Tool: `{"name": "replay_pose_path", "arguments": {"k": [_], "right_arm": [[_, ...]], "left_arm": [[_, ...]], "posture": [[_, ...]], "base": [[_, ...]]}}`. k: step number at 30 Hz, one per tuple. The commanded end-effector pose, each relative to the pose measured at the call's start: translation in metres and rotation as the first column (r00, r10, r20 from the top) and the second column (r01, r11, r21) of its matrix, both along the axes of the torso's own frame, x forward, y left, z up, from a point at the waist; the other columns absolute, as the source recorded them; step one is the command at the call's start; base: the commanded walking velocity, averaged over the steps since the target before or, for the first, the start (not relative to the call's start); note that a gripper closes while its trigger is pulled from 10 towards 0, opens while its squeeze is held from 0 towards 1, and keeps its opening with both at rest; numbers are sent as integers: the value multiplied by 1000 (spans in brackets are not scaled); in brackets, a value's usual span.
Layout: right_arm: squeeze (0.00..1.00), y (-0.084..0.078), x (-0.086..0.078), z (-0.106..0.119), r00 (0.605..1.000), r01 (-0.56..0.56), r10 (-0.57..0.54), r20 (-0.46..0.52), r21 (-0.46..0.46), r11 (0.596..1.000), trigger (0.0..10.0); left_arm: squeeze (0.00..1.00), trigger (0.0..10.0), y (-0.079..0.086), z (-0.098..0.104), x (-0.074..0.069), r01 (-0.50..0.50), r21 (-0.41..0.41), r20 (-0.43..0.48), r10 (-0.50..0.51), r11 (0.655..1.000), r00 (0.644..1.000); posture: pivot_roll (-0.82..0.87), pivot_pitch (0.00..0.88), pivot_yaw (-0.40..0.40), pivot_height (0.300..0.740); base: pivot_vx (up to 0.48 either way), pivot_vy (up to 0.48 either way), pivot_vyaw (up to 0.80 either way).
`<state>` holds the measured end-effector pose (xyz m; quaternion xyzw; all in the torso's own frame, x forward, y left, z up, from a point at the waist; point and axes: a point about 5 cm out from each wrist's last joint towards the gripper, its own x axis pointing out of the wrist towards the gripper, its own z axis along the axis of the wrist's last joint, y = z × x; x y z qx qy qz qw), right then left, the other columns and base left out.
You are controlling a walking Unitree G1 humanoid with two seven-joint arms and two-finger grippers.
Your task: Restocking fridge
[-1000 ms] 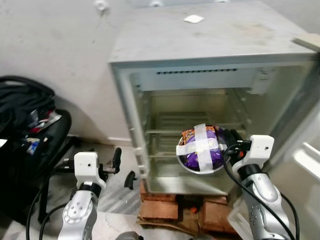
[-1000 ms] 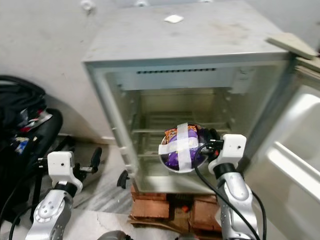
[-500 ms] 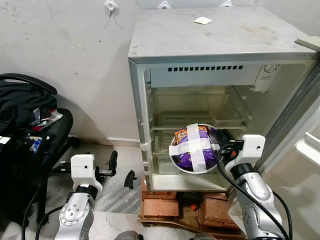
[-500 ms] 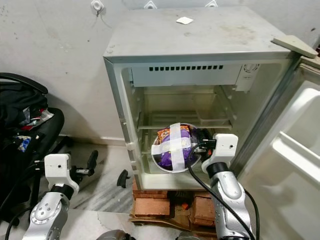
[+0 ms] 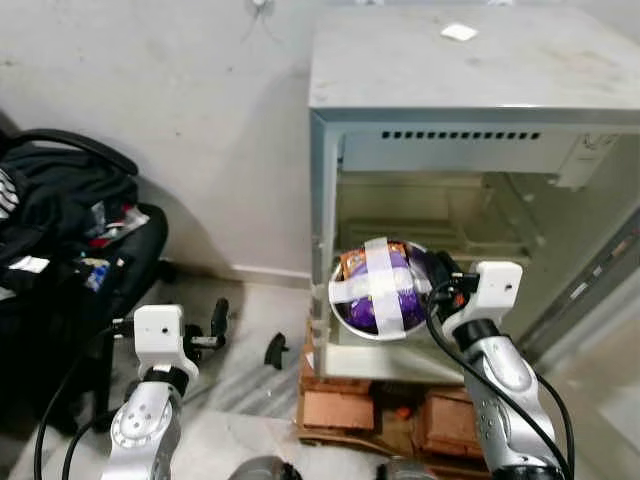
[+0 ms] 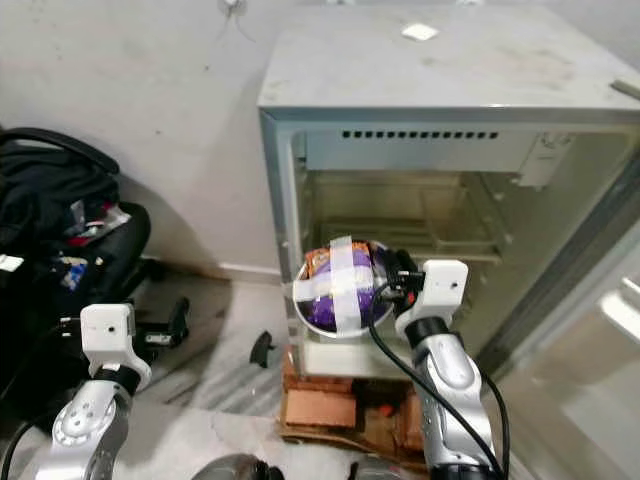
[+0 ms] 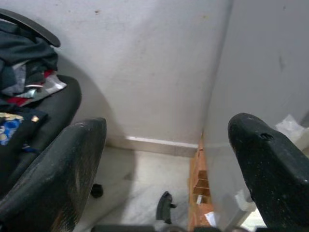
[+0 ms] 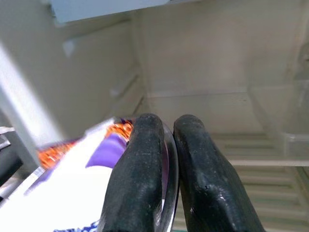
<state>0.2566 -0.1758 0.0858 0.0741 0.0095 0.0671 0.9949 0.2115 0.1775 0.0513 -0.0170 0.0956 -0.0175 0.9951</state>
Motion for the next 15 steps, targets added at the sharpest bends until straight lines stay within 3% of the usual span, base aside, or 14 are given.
{"name": "replay_pose_path", "arguments": {"k": [1, 15], "right_arm": [[0, -6, 0, 2, 1000, 25, -25, 12, -10, 1000, 10000], [0, -14, 4, 3, 997, 77, -76, 21, -36, 996, 10000]], "left_arm": [[0, 10000, 0, 0, -1, -4, 0, -2, 4, 1000, 1000], [0, 10000, 0, -1, 0, 2, 3, -3, -2, 1000, 1000]], "posture": [[-59, 0, 53, 740], [-57, 0, 54, 740]], "base": [[0, 0, 0], [0, 0, 0]]}}
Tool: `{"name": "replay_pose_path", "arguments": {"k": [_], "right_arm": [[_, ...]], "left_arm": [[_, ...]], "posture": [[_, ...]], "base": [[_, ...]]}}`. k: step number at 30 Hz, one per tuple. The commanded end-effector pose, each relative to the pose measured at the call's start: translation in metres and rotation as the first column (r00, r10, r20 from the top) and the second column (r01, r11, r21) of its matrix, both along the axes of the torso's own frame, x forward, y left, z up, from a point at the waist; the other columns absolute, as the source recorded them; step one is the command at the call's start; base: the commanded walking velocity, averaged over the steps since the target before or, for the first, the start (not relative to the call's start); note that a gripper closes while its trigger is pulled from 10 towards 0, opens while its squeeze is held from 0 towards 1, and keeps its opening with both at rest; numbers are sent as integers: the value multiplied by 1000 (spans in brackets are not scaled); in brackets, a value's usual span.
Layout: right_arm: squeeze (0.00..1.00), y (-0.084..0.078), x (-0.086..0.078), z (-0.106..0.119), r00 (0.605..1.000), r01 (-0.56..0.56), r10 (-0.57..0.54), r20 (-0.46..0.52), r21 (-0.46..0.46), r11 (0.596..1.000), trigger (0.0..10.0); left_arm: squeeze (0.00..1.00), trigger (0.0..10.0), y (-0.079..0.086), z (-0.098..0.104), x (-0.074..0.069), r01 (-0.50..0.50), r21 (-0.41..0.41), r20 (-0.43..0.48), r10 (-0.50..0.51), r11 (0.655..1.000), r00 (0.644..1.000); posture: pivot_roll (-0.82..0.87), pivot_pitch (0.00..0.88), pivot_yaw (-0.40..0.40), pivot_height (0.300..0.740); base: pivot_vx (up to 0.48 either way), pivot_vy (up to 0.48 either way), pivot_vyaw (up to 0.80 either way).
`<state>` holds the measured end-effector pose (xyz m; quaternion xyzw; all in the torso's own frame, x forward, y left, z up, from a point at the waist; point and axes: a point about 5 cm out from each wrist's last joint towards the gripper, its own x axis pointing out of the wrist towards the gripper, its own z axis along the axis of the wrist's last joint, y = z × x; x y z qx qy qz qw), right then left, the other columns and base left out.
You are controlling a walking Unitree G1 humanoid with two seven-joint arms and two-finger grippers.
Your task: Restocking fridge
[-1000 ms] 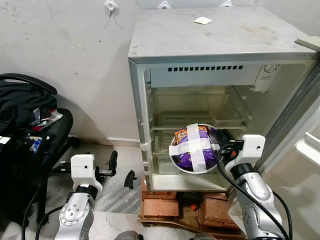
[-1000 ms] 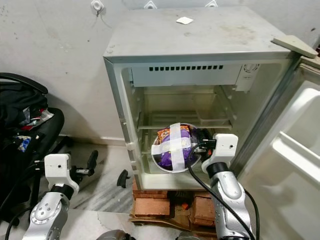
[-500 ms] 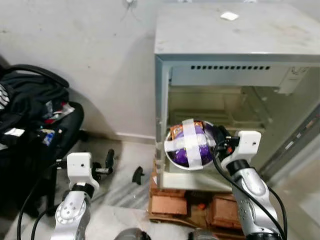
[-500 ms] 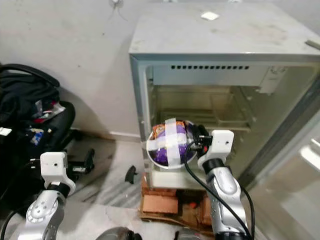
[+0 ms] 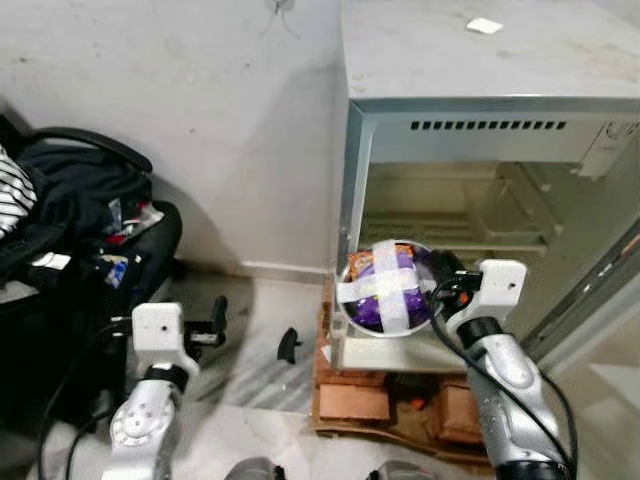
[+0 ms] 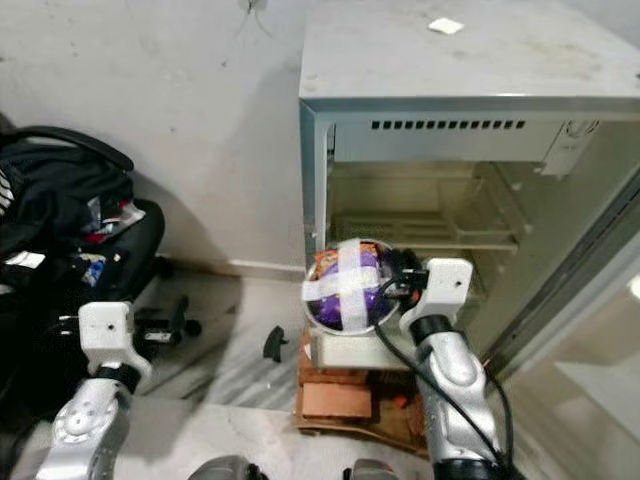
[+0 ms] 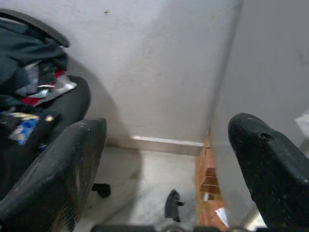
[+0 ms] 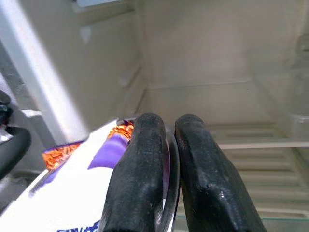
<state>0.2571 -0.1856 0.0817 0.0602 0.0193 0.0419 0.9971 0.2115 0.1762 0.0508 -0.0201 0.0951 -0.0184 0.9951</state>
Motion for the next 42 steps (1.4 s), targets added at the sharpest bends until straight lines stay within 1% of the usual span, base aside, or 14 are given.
{"name": "replay_pose_path", "arguments": {"k": [1, 7, 16, 23, 26, 28, 33, 35, 42], "right_arm": [[0, -7, 5, 7, 998, 51, -50, 41, -13, 999, 10000], [0, -14, 9, 8, 995, 90, -89, 43, -11, 996, 10000], [0, -15, 7, 10, 994, 97, -96, 53, -17, 995, 10000], [0, -14, 0, 8, 994, 102, -101, 47, -15, 995, 10000], [0, -11, -7, 8, 995, 89, -89, 44, -4, 996, 10000], [0, -10, -15, 7, 997, 72, -72, 33, -7, 997, 10000], [0, -11, -30, -1, 998, 60, -60, -1, -19, 998, 10000], [0, -12, -31, -2, 998, 63, -63, -8, -20, 998, 10000], [0, -10, -27, 1, 998, 61, -61, -3, -19, 998, 10000]], "left_arm": [[0, 10000, 1, 0, 1, 3, 10, -4, -2, 1000, 1000], [0, 10000, 3, 2, 3, 12, 13, 11, -12, 1000, 1000], [0, 10000, 4, 2, 3, 15, 15, 15, -15, 1000, 1000], [0, 10000, 4, 1, 2, 19, 17, 11, -19, 1000, 1000], [0, 10000, 5, 2, 1, 18, 18, 12, -18, 1000, 1000], [0, 10000, 5, 3, -2, 17, 17, 14, -18, 1000, 1000], [0, 10000, 6, 3, -6, 14, 16, 6, -14, 1000, 1000], [0, 10000, 6, 2, -5, 10, 15, 2, -10, 1000, 1000], [0, 10000, 7, 2, -4, 12, 16, 2, -12, 1000, 1000]], "posture": [[-55, 0, 54, 740], [-53, 0, 54, 740], [-57, 0, 55, 740], [-60, 3, 59, 740], [-60, 4, 60, 740], [-60, 4, 59, 740], [-61, 9, 59, 740], [-63, 8, 60, 740], [-62, 6, 61, 740]], "base": [[0, 0, 0], [0, 0, 0], [281, 0, 0], [281, 0, 0], [279, 0, 0], [281, 0, 0], [273, 0, 0], [122, 0, 0], [0, 0, 0]]}}
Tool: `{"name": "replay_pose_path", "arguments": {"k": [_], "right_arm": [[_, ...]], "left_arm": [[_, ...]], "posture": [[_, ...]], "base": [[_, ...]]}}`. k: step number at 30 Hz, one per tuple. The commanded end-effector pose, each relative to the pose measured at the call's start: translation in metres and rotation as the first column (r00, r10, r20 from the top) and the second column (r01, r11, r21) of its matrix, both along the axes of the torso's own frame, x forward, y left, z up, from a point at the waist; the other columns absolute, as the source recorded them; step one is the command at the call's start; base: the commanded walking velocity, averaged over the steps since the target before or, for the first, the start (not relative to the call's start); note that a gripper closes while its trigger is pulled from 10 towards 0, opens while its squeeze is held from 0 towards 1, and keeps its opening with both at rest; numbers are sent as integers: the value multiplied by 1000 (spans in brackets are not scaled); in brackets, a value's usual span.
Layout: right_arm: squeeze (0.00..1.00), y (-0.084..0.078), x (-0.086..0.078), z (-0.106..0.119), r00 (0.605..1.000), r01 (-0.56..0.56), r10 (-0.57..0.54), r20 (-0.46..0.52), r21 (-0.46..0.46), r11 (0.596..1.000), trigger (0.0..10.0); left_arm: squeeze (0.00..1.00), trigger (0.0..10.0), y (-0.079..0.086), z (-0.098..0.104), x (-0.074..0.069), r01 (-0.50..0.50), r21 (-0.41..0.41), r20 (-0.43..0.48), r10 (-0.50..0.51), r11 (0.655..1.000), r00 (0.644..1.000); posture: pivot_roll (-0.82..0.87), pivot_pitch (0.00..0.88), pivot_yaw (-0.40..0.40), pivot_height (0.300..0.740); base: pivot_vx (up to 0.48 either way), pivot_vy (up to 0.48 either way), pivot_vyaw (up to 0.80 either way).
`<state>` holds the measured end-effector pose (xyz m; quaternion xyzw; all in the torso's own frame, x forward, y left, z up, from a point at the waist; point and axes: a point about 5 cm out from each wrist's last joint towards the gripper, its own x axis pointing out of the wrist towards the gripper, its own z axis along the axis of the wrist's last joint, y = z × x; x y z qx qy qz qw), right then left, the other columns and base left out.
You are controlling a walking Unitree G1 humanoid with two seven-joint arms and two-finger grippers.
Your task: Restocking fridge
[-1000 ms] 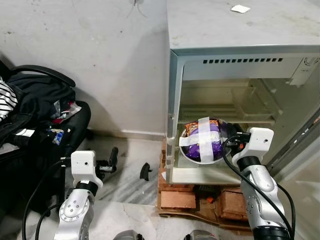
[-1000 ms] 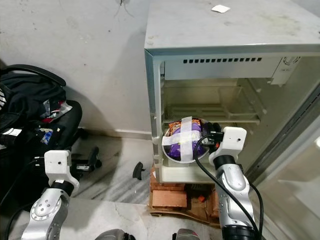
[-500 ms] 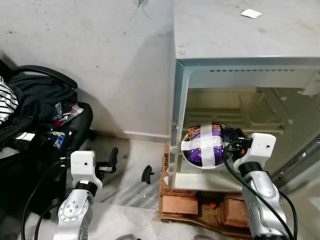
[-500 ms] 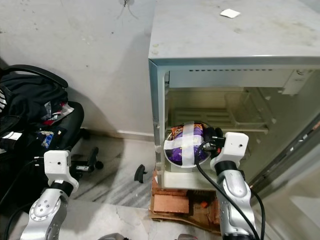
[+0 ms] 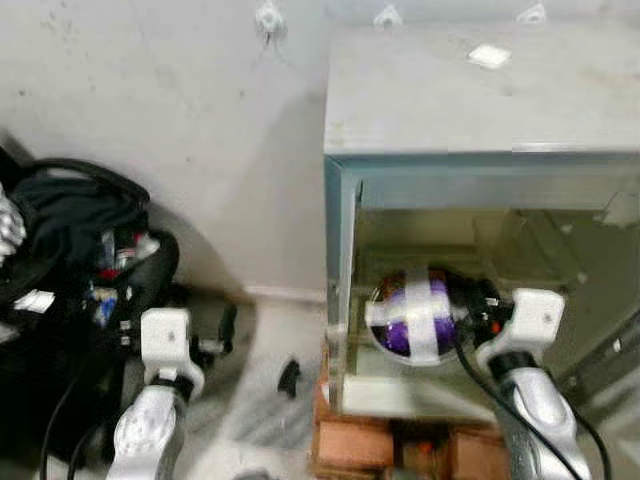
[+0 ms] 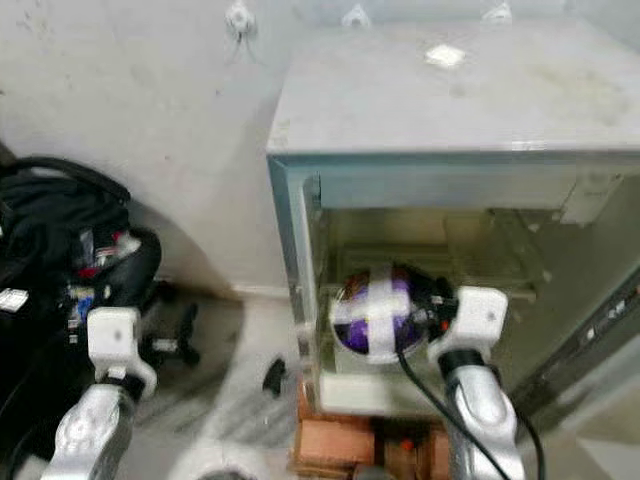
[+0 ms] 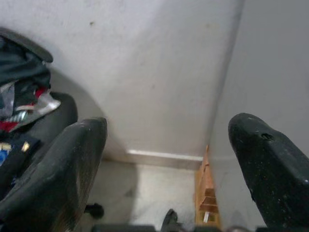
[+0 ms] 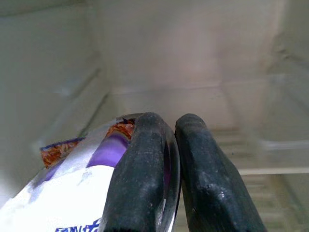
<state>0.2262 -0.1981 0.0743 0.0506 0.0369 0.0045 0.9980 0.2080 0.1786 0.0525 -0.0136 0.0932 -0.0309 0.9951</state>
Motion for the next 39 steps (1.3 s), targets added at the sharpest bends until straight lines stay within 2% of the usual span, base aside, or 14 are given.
{"name": "replay_pose_path", "arguments": {"k": [1, 5, 14, 15, 16, 17, 19, 21, 23, 29, 35, 39], "right_arm": [[0, 2, 5, 9, 999, -13, 12, 36, 3, 1000, 10000], [0, 2, 7, 10, 999, -12, 12, 39, 5, 1000, 10000], [0, 13, 49, 14, 997, -31, 31, 68, 6, 999, 10000], [0, 13, 49, 14, 997, -31, 31, 68, 6, 999, 10000], [0, 13, 58, 15, 998, -20, 19, 67, 14, 1000, 10000], [0, 13, 58, 15, 998, -20, 19, 67, 14, 1000, 10000], [0, 11, 71, 16, 998, 3, -4, 68, 18, 1000, 10000], [0, 11, 75, 16, 998, 9, -11, 69, 23, 1000, 10000], [0, 9, 90, 18, 997, 33, -36, 68, 36, 999, 10000], [0, 7, 108, 20, 996, 68, -71, 55, 44, 997, 10000], [0, 21, 128, 24, 996, 84, -85, 33, 17, 996, 10000], [0, 28, 136, 27, 993, 119, -119, 15, 17, 993, 10000]], "left_arm": [[0, 10000, 4, 1, 0, -15, 5, -2, 15, 1000, 1000], [0, 10000, 3, 2, 0, -17, 5, -2, 17, 1000, 1000], [0, 10000, 7, 8, -8, -38, 10, -3, 38, 999, 999], [0, 10000, 7, 8, -8, -38, 10, -3, 38, 999, 999], [0, 10000, 9, 9, -10, -46, 13, -3, 46, 999, 999], [0, 10000, 9, 9, -10, -46, 13, -3, 46, 999, 999], [0, 10000, 11, 11, -13, -60, 17, -6, 61, 998, 998], [0, 10000, 11, 11, -14, -64, 18, -7, 64, 998, 998], [0, 10000, 10, 15, -20, -68, 21, -7, 68, 997, 998], [0, 10000, 17, 22, -27, -107, 41, -3, 108, 993, 994], [0, 10000, 21, 27, -38, -127, 56, -18, 128, 990, 992], [0, 10000, 21, 30, -42, -129, 63, -20, 131, 990, 991]], "posture": [[-58, 7, 59, 740], [-51, 14, 56, 740], [17, 81, 40, 740], [17, 81, 40, 740], [31, 90, 36, 740], [31, 90, 36, 740], [44, 99, 32, 740], [51, 104, 32, 740], [85, 120, 24, 740], [136, 152, 11, 740], [184, 182, -1, 740], [210, 196, -3, 740]], "base": [[0, 0, 0], [0, 0, 0], [0, 0, 0], [0, 0, 0], [0, 0, 0], [0, 0, 0], [0, 0, 0], [0, 0, 0], [0, 0, 0], [0, 0, 0], [0, 0, 0], [0, 0, 0]]}}
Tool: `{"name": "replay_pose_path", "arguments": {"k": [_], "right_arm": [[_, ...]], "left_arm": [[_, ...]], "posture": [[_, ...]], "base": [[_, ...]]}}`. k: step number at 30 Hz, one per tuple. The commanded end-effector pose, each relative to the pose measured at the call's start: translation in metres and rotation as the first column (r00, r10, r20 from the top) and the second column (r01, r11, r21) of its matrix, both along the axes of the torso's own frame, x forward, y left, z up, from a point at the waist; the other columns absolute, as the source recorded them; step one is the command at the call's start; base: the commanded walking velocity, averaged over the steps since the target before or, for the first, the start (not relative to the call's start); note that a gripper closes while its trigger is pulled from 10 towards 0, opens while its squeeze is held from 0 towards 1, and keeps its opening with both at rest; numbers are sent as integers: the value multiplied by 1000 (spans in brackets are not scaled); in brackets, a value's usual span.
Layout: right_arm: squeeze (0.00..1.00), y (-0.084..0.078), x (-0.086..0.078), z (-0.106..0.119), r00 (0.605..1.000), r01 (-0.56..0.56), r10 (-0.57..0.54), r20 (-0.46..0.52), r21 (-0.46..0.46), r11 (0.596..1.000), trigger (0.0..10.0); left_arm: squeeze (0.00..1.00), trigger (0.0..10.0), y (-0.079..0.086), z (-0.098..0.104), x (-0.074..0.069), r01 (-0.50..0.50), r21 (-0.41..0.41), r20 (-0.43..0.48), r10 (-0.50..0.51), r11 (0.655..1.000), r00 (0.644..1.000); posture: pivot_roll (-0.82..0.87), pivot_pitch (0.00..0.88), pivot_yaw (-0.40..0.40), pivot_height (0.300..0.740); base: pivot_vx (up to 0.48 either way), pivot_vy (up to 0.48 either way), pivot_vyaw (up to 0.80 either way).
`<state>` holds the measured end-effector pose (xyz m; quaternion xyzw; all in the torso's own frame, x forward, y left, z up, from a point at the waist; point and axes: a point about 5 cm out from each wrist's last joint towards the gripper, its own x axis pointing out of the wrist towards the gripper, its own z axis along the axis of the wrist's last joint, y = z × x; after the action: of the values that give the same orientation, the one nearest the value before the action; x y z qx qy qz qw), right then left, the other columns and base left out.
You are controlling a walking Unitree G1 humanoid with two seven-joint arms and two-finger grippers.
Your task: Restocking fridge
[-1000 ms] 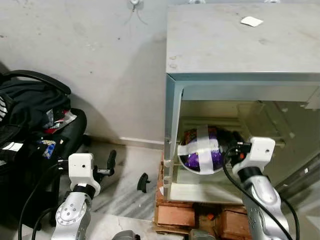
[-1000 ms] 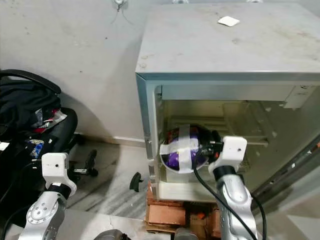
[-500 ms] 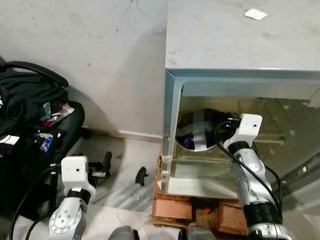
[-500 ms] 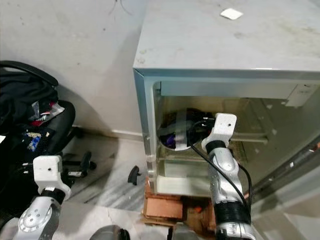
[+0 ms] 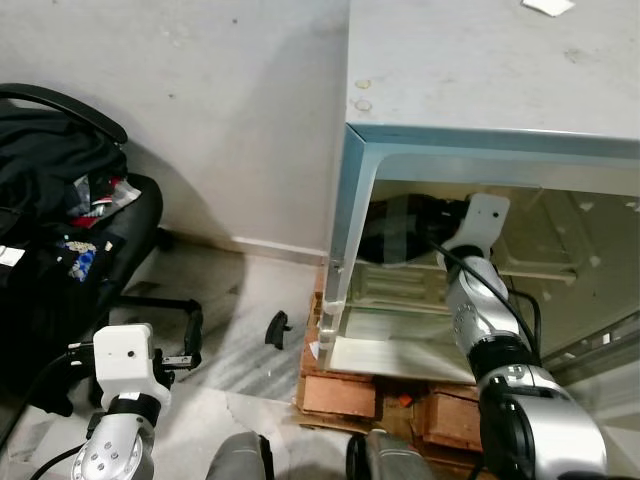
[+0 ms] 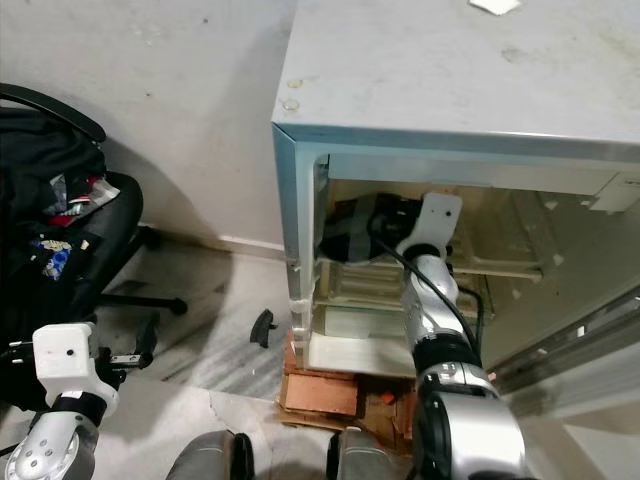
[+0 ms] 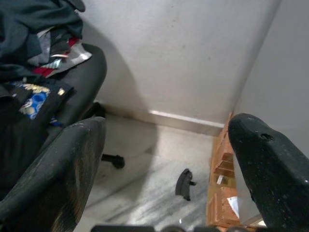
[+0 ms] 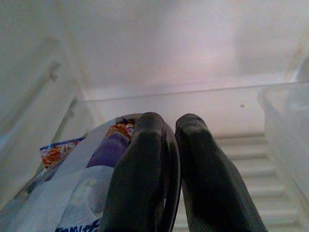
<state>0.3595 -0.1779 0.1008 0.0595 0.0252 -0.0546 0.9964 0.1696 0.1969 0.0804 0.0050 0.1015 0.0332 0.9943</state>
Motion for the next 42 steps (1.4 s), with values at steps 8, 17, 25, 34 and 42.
{"name": "replay_pose_path", "arguments": {"k": [8, 17, 25, 34, 42], "right_arm": [[0, 14, 13, 5, 994, 100, -95, -55, 91, 991, 10000], [1000, 22, 21, 18, 995, 98, -95, -23, 190, 977, 10000], [1000, 23, 25, 25, 997, 79, -82, 6, 218, 973, 10000], [1000, 20, 22, 22, 999, 18, -22, 29, 131, 991, 10000], [1000, 4, 14, 14, 999, 19, -19, 38, -4, 1000, 10000]], "left_arm": [[0, 10000, 4, 7, -11, -15, 26, -22, 15, 1000, 1000], [0, 10000, 5, 6, -7, -29, 34, -22, 29, 999, 999], [0, 10000, 5, 6, 0, -34, 36, -18, 35, 999, 999], [0, 10000, 5, 4, 6, -46, 32, -12, 46, 998, 999], [0, 10000, 2, 2, 12, -33, 32, -8, 33, 999, 999]], "posture": [[244, 208, 1, 740], [235, 189, -5, 740], [227, 178, -9, 740], [207, 158, -20, 740], [187, 140, -11, 740]], "base": [[0, 0, 0], [0, 0, 0], [0, 0, 0], [0, 0, 0], [0, 0, 0]]}}
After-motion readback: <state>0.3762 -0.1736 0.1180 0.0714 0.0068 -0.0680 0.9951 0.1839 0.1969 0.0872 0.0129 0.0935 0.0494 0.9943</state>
